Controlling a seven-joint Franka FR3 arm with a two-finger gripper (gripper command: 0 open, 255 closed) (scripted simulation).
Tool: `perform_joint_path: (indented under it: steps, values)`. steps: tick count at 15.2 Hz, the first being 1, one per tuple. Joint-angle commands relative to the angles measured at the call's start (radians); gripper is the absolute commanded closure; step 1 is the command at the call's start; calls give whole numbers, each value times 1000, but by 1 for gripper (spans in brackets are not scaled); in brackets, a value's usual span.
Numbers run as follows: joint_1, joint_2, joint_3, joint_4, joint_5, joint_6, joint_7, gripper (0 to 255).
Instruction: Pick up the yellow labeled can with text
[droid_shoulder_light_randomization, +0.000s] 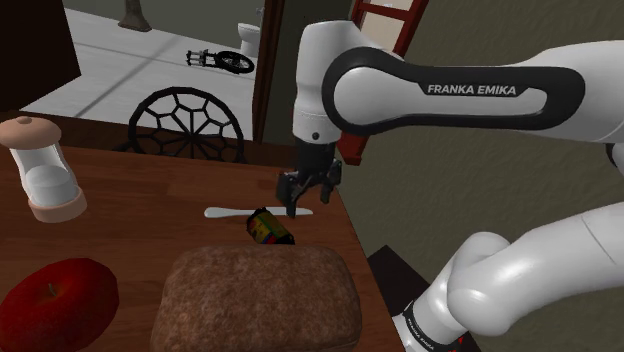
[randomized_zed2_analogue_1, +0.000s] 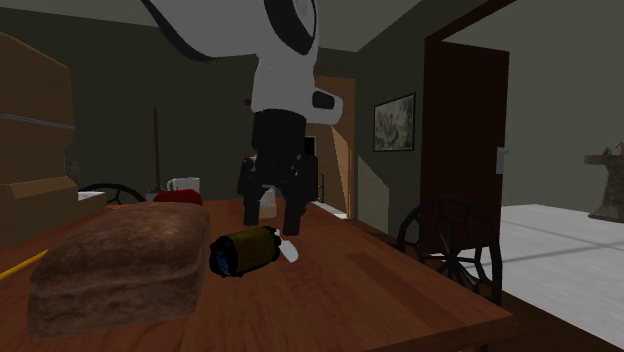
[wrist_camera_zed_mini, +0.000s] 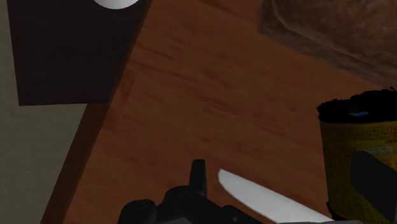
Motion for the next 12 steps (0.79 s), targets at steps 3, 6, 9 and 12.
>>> perform_joint_path:
  steps: [3, 6, 9, 12]
  values:
    - [22, 116, 71, 87, 14, 38, 87, 0]
    - [32, 174, 101, 120, 12, 67, 125, 0]
    - [33, 184, 106, 88, 12, 108, 124, 0]
    - [34, 195, 110, 57, 11, 149, 124, 0]
